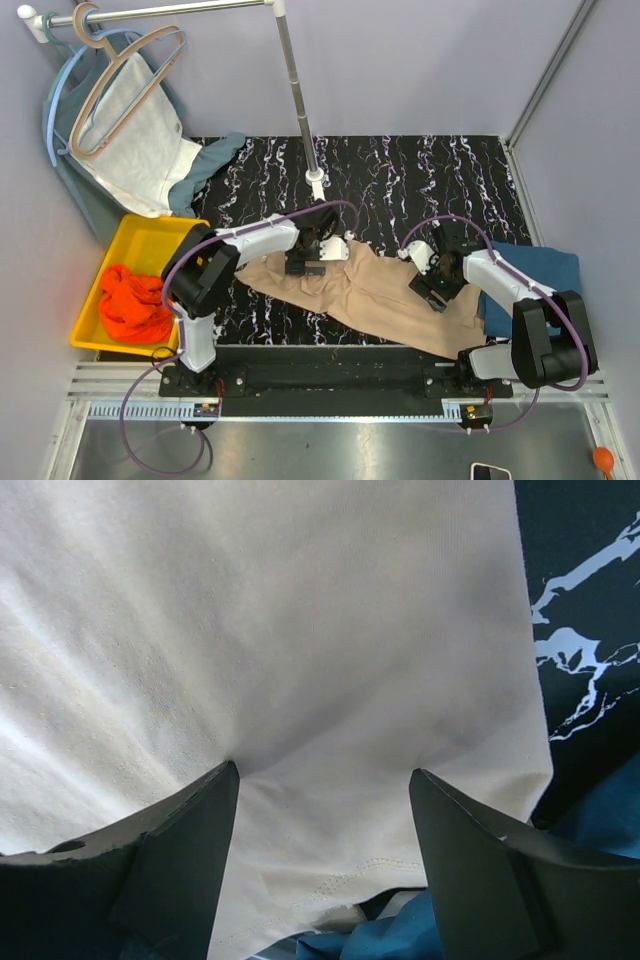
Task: Fold and stack the t-shirts
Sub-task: Fold the tshirt
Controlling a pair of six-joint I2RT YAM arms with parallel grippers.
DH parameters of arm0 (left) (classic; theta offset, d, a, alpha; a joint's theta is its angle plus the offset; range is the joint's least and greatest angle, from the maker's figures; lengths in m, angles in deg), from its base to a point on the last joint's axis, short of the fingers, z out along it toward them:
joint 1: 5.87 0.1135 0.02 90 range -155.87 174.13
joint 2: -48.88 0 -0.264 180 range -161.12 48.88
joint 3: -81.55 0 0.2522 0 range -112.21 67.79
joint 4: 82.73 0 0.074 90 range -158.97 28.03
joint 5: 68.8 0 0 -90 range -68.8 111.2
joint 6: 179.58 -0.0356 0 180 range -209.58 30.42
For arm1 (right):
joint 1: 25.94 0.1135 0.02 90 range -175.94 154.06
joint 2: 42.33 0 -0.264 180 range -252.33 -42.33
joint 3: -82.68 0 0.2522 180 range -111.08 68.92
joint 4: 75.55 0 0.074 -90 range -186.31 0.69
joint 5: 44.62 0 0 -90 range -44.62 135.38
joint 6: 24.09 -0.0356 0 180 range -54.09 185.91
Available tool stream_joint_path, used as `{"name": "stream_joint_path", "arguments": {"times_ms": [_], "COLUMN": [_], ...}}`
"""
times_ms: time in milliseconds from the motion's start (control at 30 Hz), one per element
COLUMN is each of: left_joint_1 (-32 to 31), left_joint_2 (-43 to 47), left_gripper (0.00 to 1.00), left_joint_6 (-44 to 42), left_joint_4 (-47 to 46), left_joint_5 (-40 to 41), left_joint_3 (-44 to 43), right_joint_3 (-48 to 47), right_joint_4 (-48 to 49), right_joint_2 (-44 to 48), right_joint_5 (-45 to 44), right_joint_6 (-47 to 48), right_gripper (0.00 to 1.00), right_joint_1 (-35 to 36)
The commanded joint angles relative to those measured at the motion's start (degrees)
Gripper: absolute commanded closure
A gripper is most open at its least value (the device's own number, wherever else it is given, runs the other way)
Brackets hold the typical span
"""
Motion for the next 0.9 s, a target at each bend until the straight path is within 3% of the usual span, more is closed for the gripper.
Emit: {"name": "stream_joint_path", "arguments": {"times_ms": [0, 600, 867], "left_joint_1": [-2.6, -9.4, -8.7], "left_joint_2": [-6.6, -20.5, -21.7], "left_gripper": [0.01, 0.01, 0.01], "left_joint_6": [-0.1, -4.8, -5.4], "left_joint_4": [-3.5, -4.2, -21.0], "left_joint_5": [-6.0, -12.1, -10.8], "left_joint_3": [-8.6, -30.6, -29.9], "right_joint_3": [0.3, 2.2, 4.4], "right_joint_4": [-0.1, 2.4, 2.8], "right_joint_2": [1.0, 1.5, 4.2], "right_joint_5": [1.8, 5.2, 6.5], "right_joint_6": [-0.2, 0.4, 2.2], "right_gripper": [0.21, 0.22, 0.21], "right_joint_1": [0.9, 1.1, 1.1]}}
